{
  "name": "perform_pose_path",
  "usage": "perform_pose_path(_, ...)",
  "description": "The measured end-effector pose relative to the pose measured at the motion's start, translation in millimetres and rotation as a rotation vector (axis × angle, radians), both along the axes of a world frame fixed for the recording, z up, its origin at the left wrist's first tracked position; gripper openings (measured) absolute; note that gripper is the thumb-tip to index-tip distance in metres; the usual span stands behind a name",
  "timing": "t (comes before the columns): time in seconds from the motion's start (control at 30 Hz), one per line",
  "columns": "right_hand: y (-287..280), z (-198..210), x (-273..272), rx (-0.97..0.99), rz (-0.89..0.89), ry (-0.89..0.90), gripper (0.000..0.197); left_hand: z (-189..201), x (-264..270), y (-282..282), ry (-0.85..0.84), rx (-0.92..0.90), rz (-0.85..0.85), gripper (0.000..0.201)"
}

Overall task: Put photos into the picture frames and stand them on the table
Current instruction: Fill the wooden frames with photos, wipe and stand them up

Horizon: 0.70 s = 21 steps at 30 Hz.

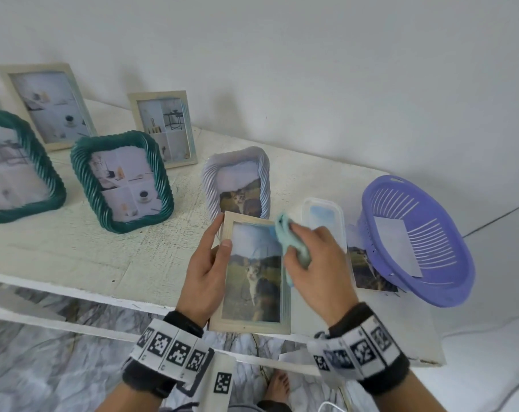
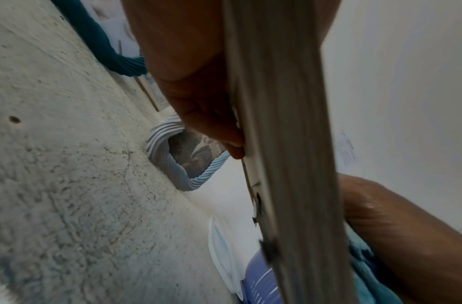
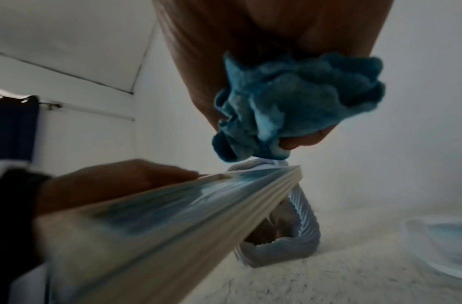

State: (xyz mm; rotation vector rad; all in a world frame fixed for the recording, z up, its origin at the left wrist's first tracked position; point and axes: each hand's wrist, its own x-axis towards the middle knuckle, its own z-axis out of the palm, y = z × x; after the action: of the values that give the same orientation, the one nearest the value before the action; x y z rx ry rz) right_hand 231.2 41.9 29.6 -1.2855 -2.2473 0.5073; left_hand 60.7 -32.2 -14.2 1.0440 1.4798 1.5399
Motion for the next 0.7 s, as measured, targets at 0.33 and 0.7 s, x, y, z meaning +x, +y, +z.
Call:
perform_pose_path(0.33, -28, -12, -16, 0.011, 0.109, -0.04, 0.031, 0, 7, 4, 0.054, 0.062, 0.016, 0.049)
perform_pose_path(0.7, -14, 0, -18, 0.092, 0.091, -0.222, 0.029, -11, 0, 5, 0.03, 0.067, 0.006, 0.049)
